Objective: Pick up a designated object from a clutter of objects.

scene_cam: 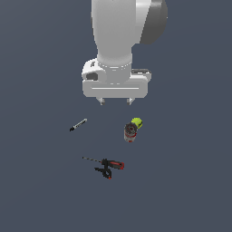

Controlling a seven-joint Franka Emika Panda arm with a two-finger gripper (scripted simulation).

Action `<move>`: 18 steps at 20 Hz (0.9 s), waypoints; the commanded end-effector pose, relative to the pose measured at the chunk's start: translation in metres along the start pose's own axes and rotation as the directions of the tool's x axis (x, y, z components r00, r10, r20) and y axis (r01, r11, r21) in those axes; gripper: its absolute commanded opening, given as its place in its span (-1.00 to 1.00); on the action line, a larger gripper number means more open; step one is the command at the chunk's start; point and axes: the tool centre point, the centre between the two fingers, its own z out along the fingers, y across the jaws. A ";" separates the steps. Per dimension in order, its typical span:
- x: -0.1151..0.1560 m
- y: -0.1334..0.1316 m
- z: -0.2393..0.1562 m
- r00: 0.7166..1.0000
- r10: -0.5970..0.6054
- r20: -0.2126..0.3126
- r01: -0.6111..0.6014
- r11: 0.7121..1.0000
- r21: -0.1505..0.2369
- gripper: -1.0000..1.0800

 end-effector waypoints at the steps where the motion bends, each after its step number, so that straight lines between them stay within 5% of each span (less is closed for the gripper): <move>1: 0.000 0.000 0.000 1.000 0.000 0.000 0.000 1.000 0.000 0.92; 18: -0.001 -0.026 0.010 0.999 -0.036 -0.010 0.036 0.999 -0.009 0.92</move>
